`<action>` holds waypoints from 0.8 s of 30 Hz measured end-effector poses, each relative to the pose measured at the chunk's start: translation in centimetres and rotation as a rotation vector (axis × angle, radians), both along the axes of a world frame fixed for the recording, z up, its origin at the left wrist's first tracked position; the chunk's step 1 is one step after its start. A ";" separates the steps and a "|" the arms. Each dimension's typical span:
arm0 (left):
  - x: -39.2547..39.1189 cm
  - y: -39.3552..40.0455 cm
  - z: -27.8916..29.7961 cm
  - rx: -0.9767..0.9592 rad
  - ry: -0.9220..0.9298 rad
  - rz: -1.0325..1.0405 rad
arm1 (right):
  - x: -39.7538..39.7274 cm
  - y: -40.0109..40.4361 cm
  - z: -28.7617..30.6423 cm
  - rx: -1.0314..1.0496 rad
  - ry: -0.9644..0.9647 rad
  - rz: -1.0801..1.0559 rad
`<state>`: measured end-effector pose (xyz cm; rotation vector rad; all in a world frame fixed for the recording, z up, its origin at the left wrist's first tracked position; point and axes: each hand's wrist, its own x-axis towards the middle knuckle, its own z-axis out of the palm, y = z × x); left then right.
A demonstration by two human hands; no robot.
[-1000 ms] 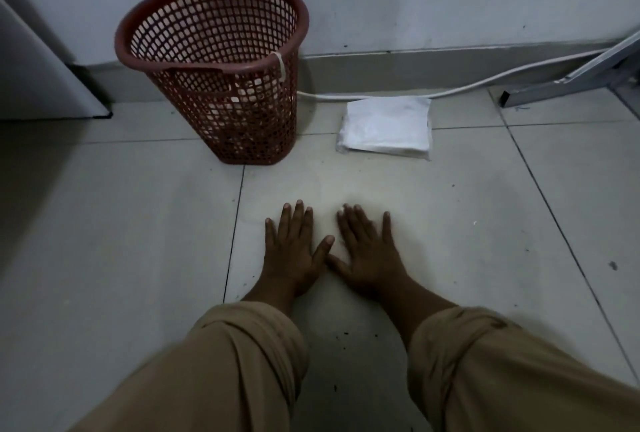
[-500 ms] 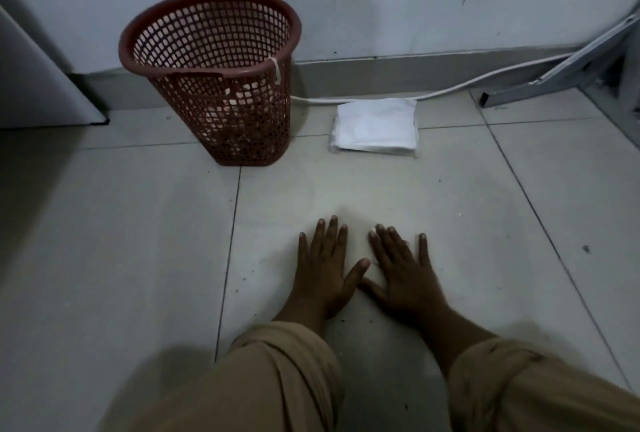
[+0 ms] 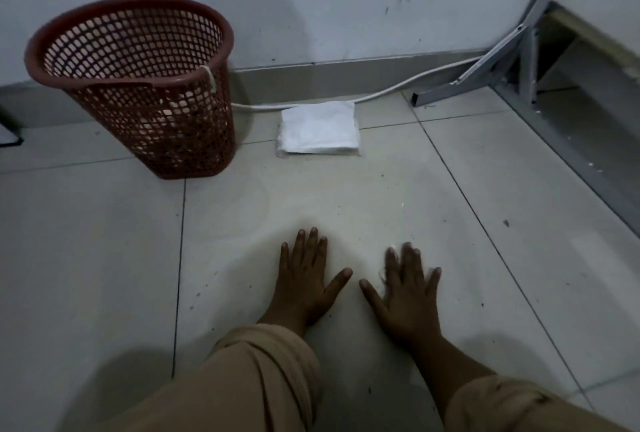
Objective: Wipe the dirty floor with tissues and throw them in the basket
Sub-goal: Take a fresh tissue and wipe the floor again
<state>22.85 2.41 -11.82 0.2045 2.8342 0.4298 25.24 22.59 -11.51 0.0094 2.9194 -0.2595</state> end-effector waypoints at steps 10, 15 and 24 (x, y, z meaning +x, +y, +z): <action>-0.6 -0.4 0.8 -0.006 0.033 -0.002 | 3.4 -4.6 1.3 -0.186 0.161 0.030; -0.4 -2.1 0.8 -0.018 0.001 0.052 | 2.9 -7.8 1.2 -0.268 0.129 0.434; -1.4 -5.6 2.9 0.033 -0.012 0.252 | -2.5 -13.4 0.9 -0.383 0.152 0.207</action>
